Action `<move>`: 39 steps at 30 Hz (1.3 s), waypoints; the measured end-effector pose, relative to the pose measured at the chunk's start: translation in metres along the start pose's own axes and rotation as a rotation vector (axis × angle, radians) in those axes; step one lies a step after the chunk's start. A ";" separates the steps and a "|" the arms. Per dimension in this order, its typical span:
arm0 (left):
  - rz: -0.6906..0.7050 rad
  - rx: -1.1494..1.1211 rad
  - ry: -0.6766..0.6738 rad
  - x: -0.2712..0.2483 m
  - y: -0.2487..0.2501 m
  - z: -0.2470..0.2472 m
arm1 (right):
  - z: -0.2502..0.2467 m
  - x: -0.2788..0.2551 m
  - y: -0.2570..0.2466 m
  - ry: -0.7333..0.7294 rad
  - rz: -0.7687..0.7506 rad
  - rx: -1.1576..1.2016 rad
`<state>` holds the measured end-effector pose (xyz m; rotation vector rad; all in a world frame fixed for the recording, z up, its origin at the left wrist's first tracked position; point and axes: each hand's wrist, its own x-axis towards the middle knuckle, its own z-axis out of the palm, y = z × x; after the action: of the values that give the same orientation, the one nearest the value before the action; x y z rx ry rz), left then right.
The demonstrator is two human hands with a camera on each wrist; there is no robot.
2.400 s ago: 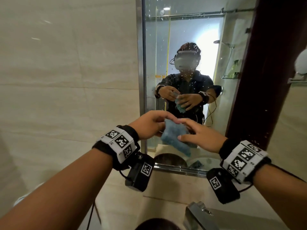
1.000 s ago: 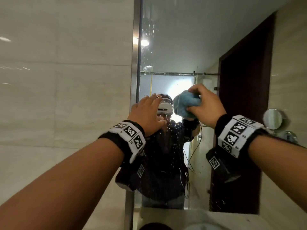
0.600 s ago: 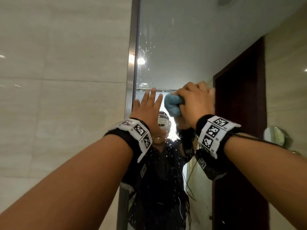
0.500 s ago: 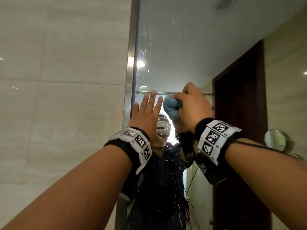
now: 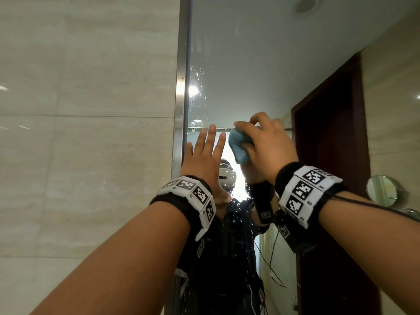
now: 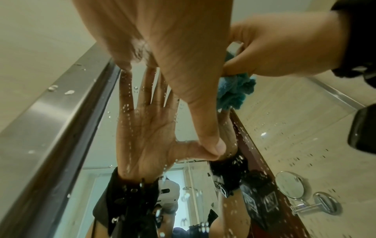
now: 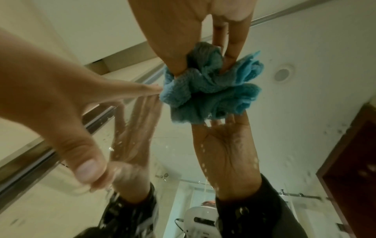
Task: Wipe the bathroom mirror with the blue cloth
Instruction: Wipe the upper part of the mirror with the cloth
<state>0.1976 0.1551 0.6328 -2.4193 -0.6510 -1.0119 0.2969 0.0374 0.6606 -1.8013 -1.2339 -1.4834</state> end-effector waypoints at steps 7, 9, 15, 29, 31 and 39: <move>0.006 -0.004 0.000 0.000 -0.001 0.000 | 0.013 -0.007 0.006 -0.018 -0.189 -0.174; 0.004 -0.006 -0.006 0.000 -0.002 0.000 | 0.000 0.016 0.016 0.056 0.001 -0.137; 0.003 -0.002 0.004 -0.002 0.000 -0.002 | -0.003 -0.007 -0.010 -0.025 -0.083 -0.117; -0.002 0.002 0.004 -0.003 -0.001 -0.002 | 0.023 0.001 0.000 0.060 -0.162 -0.171; 0.000 0.006 -0.005 -0.003 -0.001 -0.003 | 0.004 0.016 0.012 0.012 -0.091 -0.152; 0.005 -0.020 -0.014 -0.002 -0.002 0.000 | 0.017 0.003 0.008 0.084 -0.053 -0.137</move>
<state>0.1953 0.1559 0.6323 -2.4463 -0.6426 -1.0054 0.3122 0.0492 0.6598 -1.7854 -1.1729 -1.6926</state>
